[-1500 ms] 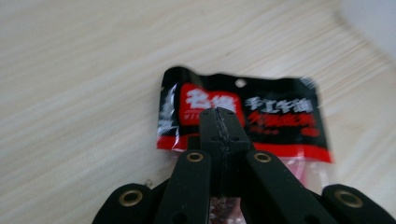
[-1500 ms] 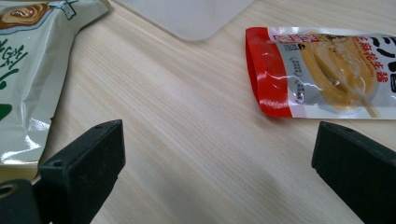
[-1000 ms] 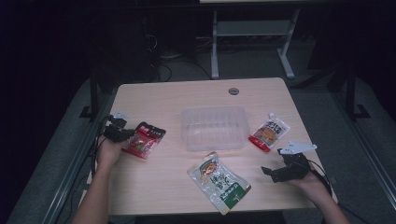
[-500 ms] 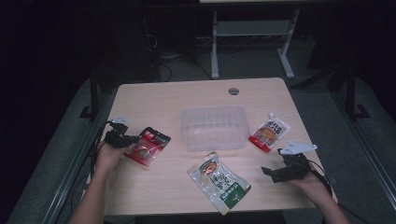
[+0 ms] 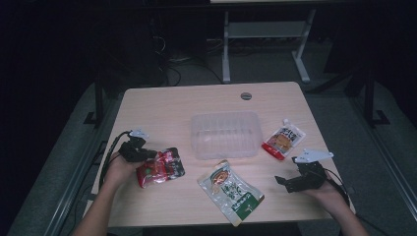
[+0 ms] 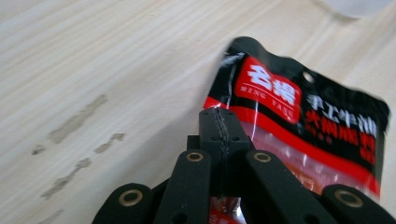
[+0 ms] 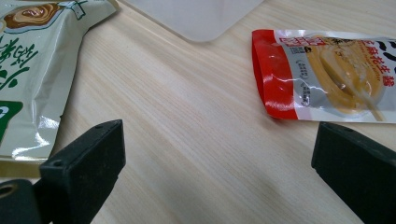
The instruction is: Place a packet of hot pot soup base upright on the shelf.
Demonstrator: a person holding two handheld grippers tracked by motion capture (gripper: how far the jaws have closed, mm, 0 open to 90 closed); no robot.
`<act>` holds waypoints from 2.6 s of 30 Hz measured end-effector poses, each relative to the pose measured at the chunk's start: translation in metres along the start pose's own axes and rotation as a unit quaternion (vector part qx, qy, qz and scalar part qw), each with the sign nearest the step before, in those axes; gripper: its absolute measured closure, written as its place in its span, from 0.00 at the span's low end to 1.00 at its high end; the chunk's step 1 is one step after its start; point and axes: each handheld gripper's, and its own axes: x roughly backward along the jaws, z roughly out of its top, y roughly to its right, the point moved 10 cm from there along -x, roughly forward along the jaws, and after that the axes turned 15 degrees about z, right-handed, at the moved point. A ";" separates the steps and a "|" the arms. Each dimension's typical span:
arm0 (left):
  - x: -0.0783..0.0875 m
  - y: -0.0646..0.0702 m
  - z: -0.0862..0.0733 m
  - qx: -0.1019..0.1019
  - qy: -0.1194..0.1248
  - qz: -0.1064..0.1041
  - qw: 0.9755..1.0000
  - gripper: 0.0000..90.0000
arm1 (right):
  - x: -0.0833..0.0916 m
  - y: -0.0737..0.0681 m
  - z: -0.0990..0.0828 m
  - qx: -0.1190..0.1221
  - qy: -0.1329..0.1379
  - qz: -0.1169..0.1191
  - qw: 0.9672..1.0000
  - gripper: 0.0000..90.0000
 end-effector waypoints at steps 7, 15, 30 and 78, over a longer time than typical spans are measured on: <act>0.008 0.011 -0.008 -0.006 0.006 -0.017 1.000 1.00 | 0.000 -0.001 0.000 0.000 -0.001 -0.001 1.000 0.03; 0.030 0.011 -0.003 0.006 0.031 -0.004 0.999 1.00 | 0.000 -0.004 0.002 0.006 -0.001 0.004 1.000 0.03; 0.041 -0.038 -0.067 0.056 -0.034 0.065 0.996 1.00 | -0.002 -0.006 0.002 0.008 -0.005 0.008 1.000 0.05; 0.040 0.044 -0.048 -0.017 -0.031 -0.009 0.999 1.00 | -0.025 -0.065 0.038 0.049 -0.001 0.099 0.994 0.05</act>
